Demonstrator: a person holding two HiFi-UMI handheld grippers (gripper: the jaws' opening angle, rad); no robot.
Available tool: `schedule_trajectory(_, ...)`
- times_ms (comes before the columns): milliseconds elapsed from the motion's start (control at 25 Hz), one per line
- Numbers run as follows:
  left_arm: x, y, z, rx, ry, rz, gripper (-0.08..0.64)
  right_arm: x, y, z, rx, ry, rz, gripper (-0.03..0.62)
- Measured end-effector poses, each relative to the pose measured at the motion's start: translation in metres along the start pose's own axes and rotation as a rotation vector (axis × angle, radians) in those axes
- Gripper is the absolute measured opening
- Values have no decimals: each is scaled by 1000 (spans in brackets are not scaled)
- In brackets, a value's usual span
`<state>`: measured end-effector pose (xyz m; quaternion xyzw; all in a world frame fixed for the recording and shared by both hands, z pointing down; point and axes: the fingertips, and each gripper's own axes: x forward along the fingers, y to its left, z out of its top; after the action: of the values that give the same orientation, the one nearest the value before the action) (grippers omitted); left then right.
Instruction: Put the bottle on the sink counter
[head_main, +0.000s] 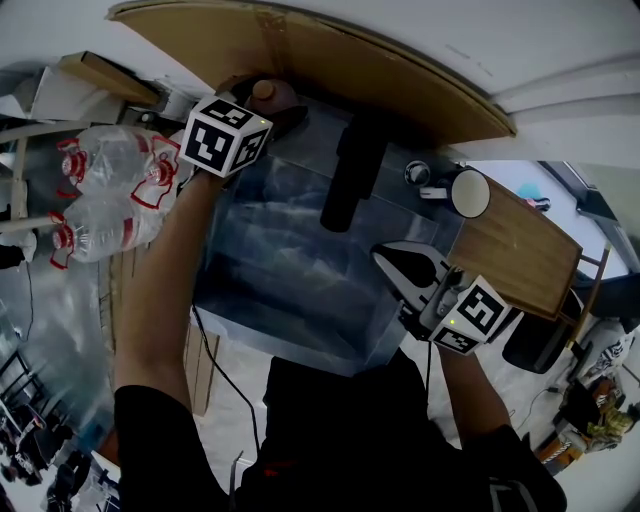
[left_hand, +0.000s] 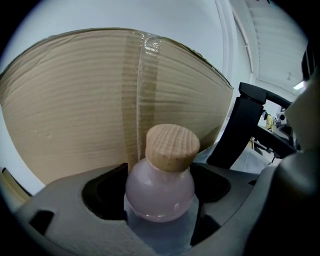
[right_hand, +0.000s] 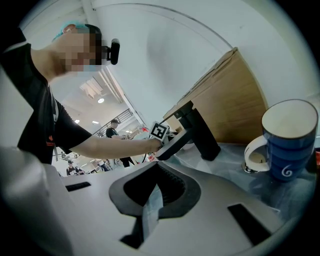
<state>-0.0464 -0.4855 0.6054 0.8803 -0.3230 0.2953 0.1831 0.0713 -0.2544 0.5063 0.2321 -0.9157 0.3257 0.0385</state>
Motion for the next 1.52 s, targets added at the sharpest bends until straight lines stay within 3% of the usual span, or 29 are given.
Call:
schedule_trajectory(640,4,-1,2,17,2,12,379,-2,0,3,0,-4,2,5)
schedule_trajectory(880,4,-2,0,82,24,31,379,-3,5,6,-8,1,0,5)
schedule_trajectory(1200,-10,-4,3,90,9,63,394,-2,14,8,-20,4,0,5)
schedule_trajectory(1520,-64,-20,-9,27,-46,82,397,5,32,19,-51,-11,-1,5)
